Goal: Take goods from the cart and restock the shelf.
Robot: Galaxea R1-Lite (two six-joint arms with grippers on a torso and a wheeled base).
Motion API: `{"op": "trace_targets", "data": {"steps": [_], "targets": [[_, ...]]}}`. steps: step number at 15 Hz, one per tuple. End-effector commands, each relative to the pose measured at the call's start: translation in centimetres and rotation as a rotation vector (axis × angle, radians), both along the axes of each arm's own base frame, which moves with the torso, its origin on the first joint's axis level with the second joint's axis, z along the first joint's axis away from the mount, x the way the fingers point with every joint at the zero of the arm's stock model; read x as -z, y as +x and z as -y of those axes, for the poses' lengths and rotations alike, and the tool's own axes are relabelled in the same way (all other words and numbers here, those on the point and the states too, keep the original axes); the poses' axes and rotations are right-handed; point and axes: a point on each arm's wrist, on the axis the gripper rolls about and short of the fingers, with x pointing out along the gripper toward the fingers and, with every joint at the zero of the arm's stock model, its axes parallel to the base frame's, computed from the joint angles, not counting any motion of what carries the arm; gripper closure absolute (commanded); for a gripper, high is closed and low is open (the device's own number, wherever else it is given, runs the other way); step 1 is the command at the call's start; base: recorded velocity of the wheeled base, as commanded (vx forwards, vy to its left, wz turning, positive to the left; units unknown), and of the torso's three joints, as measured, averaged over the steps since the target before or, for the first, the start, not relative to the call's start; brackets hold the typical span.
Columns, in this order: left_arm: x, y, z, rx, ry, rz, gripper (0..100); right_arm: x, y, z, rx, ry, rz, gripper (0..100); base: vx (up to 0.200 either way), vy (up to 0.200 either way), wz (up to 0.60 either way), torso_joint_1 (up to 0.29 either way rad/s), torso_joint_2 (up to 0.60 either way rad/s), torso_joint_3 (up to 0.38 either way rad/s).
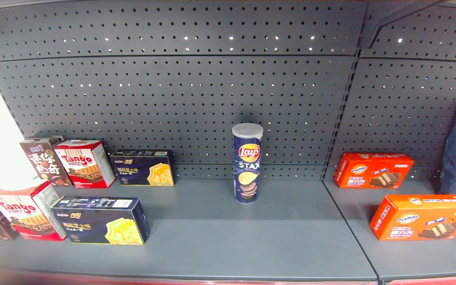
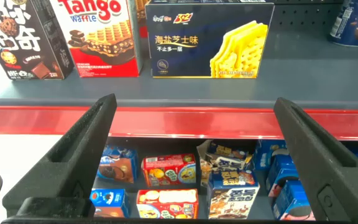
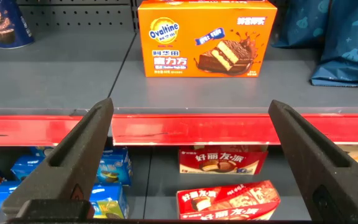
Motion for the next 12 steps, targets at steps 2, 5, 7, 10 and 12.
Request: {"op": "trace_targets", "data": {"steps": [2, 5, 7, 10, 12], "targets": [[0.0, 0.0, 0.0, -0.001, 0.0, 0.0, 0, 0.0, 0.01, 0.0, 0.001, 0.0, -0.001, 0, 0.0, 0.0, 0.0, 0.0, 0.0, 0.0], [0.0, -0.01, 0.0, -0.001, 0.0, 0.002, 0, 0.0, 0.01, 0.0, 0.001, -0.002, -0.001, 0, 0.0, 0.0, 0.2, 0.002, 0.0, 0.002], [0.0, 0.0, 0.0, -0.001, 0.0, 0.0, 0, 0.0, 0.01, 0.0, 0.001, 0.002, -0.001, 0, 0.0, 0.0, 0.6, 0.005, 0.0, 0.005], [0.0, 0.0, 0.0, -0.001, 0.0, 0.0, 0, 0.0, 0.01, 0.01, 0.002, 0.0, -0.001, 0, 0.0, 0.0, 0.6, 0.006, 0.0, 0.002], [0.0, 0.0, 0.0, -0.003, 0.0, 0.0, 0, 0.0, 0.01, 0.01, 0.002, 0.0, -0.001, 0, 0.0, 0.0, 0.6, 0.0, 0.0, 0.005]]}}
